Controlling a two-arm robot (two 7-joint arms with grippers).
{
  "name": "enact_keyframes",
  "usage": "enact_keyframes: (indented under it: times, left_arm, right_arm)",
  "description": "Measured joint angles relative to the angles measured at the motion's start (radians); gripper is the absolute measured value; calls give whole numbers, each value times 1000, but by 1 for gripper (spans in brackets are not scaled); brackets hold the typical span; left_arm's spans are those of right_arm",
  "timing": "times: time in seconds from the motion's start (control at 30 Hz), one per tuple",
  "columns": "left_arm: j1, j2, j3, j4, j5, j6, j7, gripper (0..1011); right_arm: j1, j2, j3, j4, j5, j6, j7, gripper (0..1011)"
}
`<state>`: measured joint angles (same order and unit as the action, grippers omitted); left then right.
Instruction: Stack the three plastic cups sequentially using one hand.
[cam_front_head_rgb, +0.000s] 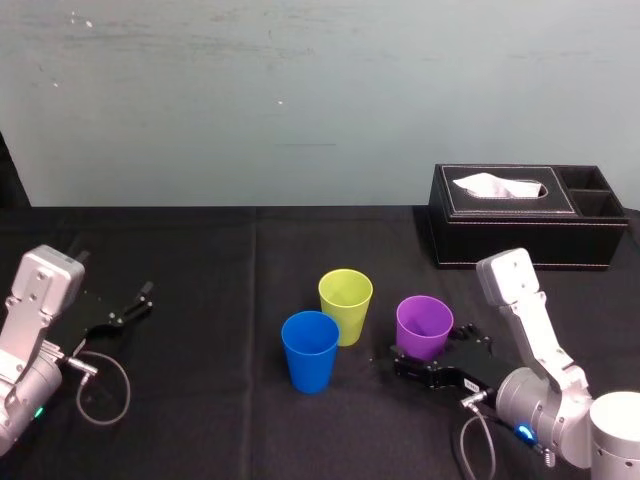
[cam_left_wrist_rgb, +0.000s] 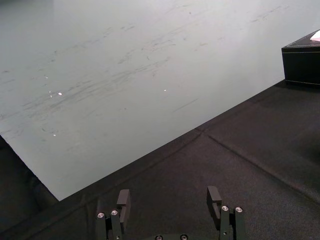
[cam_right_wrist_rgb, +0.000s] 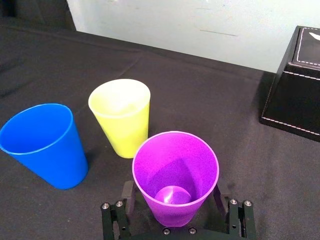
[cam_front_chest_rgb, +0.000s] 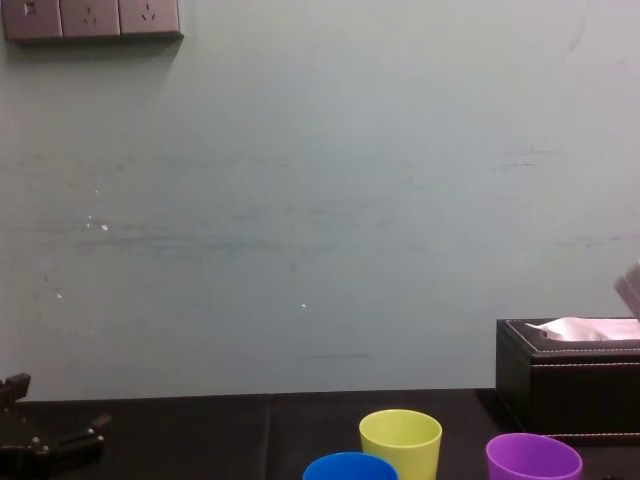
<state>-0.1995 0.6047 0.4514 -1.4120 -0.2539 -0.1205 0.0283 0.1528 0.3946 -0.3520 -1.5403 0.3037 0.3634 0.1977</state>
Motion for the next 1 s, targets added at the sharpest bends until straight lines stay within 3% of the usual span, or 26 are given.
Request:
enact_keyframes:
  times: [0.53,0.9,1.0]
  left_arm:
    - [0,0,0,0,0,0,0,1000]
    - [0,0,0,0,0,0,0,1000]
    - [0,0,0,0,0,0,0,1000]
  right_arm:
    - [-1,-41,31,34,-25,-34,22,1003]
    - [2,-43,31,39,-27,-35,33,1003]
    - [2,-42,31,38,-27,-35,32,956]
